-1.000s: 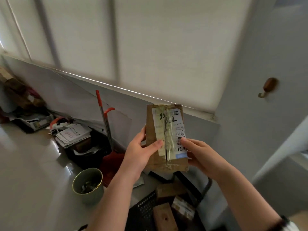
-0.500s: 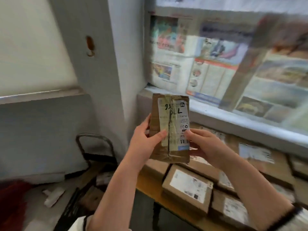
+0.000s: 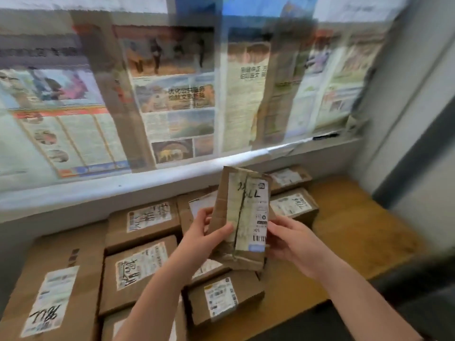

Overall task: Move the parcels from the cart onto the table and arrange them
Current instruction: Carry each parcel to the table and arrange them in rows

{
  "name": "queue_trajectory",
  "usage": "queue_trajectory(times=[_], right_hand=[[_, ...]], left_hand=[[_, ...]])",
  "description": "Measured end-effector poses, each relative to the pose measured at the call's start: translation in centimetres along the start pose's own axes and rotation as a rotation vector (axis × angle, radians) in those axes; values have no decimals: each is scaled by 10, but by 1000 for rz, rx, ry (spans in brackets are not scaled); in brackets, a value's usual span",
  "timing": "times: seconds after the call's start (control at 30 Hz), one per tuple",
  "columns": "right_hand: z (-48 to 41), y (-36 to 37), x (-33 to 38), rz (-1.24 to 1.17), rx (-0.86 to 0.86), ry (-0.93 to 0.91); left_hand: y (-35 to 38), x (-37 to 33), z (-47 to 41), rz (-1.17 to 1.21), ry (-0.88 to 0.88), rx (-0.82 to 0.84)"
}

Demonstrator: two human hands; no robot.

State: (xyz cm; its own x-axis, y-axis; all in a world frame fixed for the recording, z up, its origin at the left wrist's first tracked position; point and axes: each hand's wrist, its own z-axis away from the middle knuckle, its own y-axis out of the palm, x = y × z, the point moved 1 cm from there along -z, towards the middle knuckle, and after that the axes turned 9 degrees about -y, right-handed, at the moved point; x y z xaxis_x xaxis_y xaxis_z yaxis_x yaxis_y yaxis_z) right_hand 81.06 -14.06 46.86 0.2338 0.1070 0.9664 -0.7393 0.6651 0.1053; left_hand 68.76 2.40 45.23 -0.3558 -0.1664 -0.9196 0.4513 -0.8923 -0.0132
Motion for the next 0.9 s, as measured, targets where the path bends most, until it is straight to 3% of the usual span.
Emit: queue_trajectory(times=[0.1,0.27,0.37,0.47,0.73,0.9], right_hand=[[3,-36,-5,-17,-71,-35],[5,-94,-18,-38,-248,-51],[-2,-138,-17,50,-332,-93],[-23,-190,-17,306,-375,-118],[-109,-333,34,530,-146,-206],[-143,-383,42,553,-129,-199]], left_hand=[[26,-4,-31,-91,-65,152],[83,-18,-75,-33,-72,291],[117,-26,-105,-53,-78,341],[149,-33,-142,-52,-104,359],[234,-72,-235,-124,-127,213],[260,-79,-265,-118,-76,-158]])
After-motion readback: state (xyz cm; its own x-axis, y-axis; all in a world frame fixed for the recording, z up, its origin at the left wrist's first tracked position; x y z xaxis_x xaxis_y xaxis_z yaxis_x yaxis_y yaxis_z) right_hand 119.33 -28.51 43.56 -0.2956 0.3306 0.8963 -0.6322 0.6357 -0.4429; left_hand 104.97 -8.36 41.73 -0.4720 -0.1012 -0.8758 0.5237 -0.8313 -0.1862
